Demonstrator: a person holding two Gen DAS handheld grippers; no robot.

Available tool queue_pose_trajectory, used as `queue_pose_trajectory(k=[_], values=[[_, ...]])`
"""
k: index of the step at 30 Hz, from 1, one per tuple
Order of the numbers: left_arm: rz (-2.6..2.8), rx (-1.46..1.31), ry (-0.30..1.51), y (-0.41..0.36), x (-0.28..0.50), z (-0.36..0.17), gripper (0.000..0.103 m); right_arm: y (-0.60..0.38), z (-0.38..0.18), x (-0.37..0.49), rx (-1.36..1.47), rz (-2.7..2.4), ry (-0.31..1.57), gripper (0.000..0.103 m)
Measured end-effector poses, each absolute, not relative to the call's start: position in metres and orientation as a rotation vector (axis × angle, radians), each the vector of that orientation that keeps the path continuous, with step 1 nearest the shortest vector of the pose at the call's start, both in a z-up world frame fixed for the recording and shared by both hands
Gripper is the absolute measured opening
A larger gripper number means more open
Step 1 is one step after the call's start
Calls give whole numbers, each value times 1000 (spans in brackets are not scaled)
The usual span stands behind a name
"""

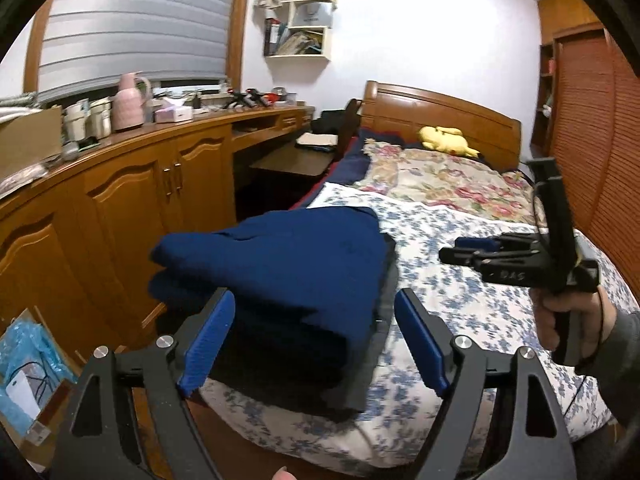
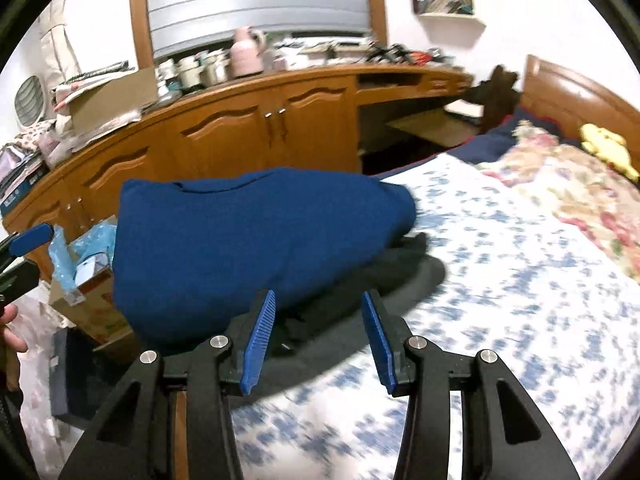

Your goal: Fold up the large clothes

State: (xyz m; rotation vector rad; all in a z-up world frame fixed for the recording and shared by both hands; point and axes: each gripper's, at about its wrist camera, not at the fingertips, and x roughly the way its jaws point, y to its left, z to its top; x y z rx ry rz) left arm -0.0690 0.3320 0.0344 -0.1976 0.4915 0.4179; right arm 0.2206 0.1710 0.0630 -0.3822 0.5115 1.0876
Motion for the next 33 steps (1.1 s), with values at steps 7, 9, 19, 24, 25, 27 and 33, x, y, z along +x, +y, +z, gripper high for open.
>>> queue_pose_trajectory(k=[7, 9, 19, 24, 25, 27, 33], values=[[318, -174, 490, 278, -54, 39, 83, 87, 76, 194, -333, 1032, 450, 47], [288, -163, 492, 260, -50, 39, 83, 66, 75, 182, -317, 1017, 434, 47], [140, -125, 489, 169, -48, 36, 83, -21, 65, 112, -270, 911, 395, 58], [80, -125, 486, 133, -55, 39, 87, -64, 63, 79, -241, 863, 391, 67], [71, -122, 487, 127, -56, 41, 87, -70, 64, 75, -235, 855, 389, 69], [57, -113, 484, 116, -59, 44, 87, -89, 65, 64, -218, 849, 383, 72], [32, -107, 483, 87, -61, 51, 87, -129, 65, 35, -196, 795, 355, 82]])
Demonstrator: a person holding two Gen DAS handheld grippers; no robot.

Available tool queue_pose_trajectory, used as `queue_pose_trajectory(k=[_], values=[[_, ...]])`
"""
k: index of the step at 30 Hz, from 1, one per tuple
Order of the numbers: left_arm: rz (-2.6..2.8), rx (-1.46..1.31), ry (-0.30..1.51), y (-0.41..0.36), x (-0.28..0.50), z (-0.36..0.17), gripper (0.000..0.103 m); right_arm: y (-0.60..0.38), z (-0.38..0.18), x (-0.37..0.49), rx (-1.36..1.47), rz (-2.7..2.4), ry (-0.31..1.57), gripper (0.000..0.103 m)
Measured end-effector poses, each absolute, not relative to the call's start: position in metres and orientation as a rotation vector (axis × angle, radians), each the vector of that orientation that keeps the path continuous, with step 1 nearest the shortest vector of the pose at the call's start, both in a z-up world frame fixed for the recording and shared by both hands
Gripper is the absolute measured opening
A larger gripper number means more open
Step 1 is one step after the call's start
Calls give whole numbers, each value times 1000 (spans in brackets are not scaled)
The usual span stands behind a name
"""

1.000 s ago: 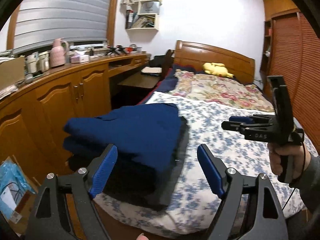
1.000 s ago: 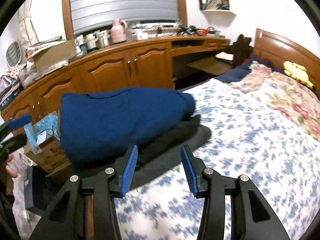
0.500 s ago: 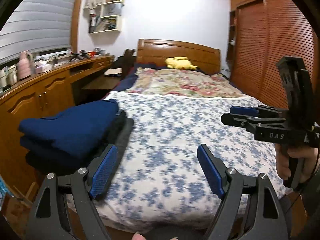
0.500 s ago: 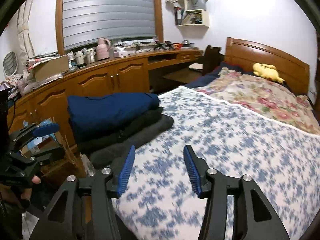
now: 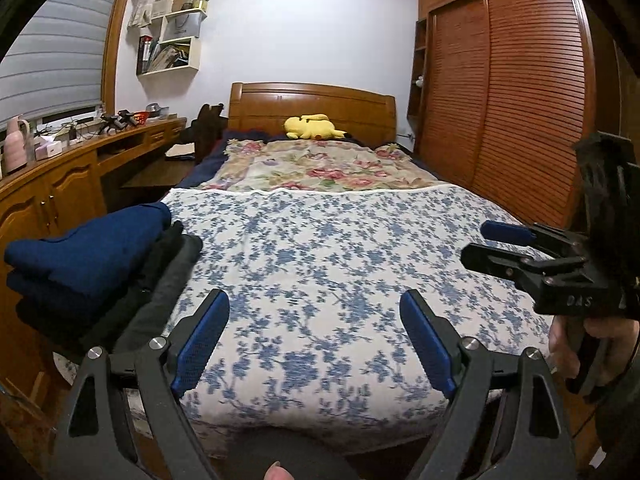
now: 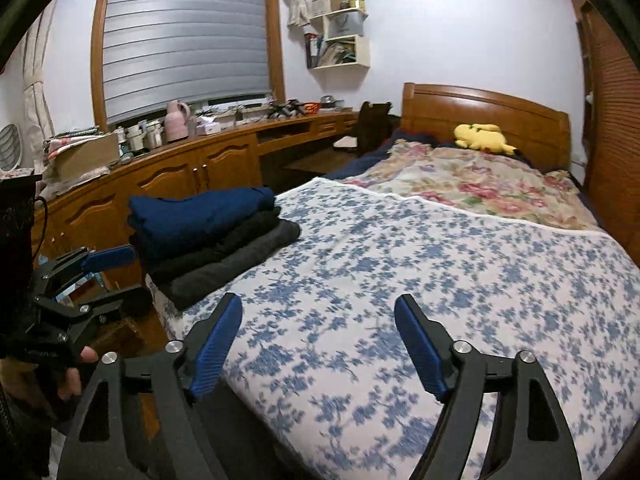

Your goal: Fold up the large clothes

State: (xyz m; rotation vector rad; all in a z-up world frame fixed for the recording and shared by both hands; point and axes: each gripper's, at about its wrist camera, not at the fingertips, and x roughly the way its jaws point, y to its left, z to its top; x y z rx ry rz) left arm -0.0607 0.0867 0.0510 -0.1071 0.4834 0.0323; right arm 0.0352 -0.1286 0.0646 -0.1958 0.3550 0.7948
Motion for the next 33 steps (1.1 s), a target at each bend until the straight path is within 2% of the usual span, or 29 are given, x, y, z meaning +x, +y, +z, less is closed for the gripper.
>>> queue_pose_trajectory(k=[20, 33], values=[[-69, -55, 522, -19, -39, 39, 87, -212, 49, -7, -64, 509, 343, 83], [-101, -49, 403, -53, -55, 79, 88, -232, 75, -54, -10, 403, 216, 83]])
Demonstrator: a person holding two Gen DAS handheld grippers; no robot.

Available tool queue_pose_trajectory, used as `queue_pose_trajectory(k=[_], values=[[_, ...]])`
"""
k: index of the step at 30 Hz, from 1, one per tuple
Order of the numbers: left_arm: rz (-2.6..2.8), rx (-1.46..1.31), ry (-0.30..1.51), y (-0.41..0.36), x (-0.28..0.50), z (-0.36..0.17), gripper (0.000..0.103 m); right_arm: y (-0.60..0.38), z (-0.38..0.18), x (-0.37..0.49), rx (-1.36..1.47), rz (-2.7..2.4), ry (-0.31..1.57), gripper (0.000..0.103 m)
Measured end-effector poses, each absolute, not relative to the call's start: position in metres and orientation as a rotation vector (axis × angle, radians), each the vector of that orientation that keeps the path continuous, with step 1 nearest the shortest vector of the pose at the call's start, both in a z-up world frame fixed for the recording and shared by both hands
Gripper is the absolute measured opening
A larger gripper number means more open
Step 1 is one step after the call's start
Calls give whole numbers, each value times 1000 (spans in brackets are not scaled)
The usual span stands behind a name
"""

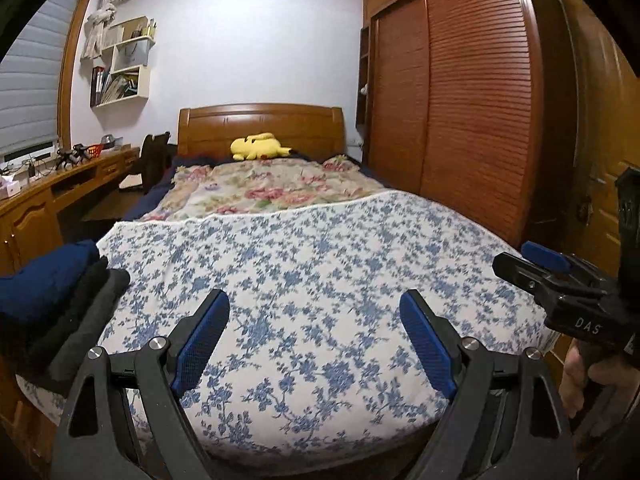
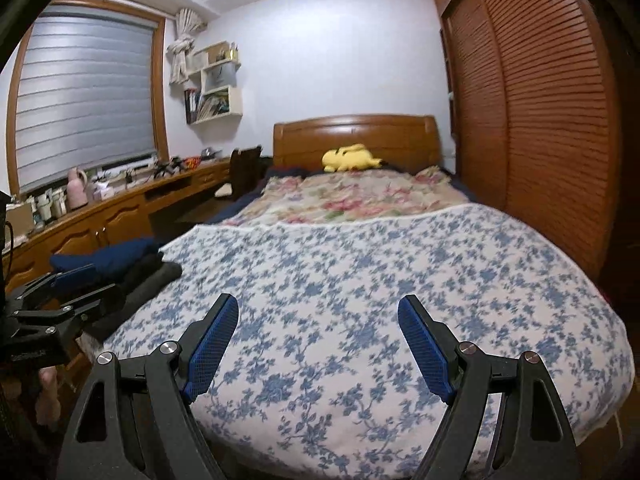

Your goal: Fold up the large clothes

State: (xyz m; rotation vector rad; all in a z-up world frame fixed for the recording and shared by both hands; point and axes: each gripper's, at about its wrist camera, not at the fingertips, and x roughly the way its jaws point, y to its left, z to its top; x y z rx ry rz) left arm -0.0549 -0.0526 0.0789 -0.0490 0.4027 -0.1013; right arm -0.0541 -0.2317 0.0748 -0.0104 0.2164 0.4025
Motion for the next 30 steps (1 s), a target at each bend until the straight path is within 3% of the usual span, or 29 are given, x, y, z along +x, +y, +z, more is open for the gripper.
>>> queue_pose_trajectory(k=[30], values=[[-71, -57, 368, -48, -65, 82, 88, -235, 64, -64, 10, 377, 182, 83]])
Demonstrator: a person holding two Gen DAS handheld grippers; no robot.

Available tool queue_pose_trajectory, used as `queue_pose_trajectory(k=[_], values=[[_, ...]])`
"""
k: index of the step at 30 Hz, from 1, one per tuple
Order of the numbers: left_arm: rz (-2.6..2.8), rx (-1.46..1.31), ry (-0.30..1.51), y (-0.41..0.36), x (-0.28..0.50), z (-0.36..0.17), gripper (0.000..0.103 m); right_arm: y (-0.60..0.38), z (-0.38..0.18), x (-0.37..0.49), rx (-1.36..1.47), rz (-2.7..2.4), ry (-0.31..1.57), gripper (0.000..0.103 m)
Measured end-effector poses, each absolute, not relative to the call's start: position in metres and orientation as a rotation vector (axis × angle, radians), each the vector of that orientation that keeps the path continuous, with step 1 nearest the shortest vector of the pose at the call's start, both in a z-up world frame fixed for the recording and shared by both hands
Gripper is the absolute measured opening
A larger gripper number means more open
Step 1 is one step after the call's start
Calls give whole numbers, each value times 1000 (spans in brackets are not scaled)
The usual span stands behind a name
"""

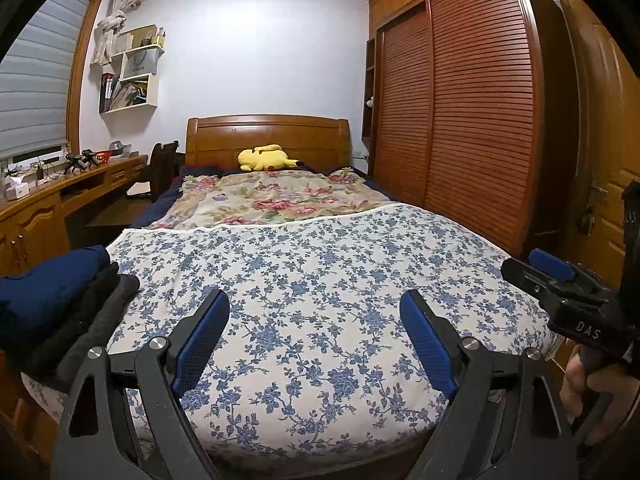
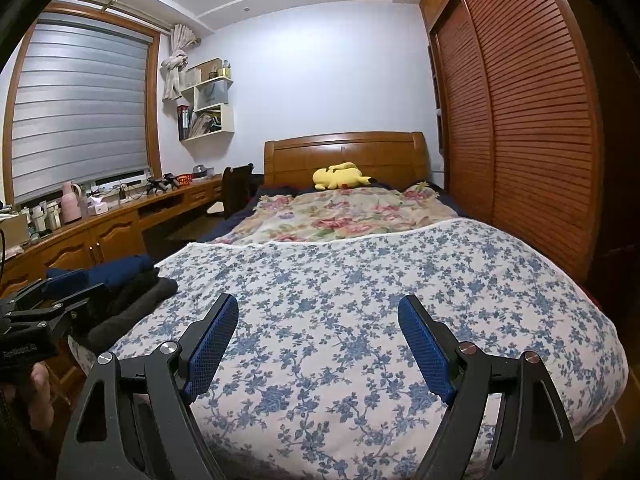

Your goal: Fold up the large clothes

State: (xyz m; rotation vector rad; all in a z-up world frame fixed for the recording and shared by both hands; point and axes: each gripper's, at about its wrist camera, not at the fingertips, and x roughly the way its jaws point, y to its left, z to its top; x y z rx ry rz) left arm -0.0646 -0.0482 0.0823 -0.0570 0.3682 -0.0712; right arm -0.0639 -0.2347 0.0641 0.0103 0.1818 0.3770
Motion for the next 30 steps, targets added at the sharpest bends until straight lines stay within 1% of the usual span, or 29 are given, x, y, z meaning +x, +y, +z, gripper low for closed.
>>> queue_pose_trajectory(k=[30], values=[[-63, -55, 365, -46, -67, 83, 88, -240, 65, -63, 6, 390, 182, 83]])
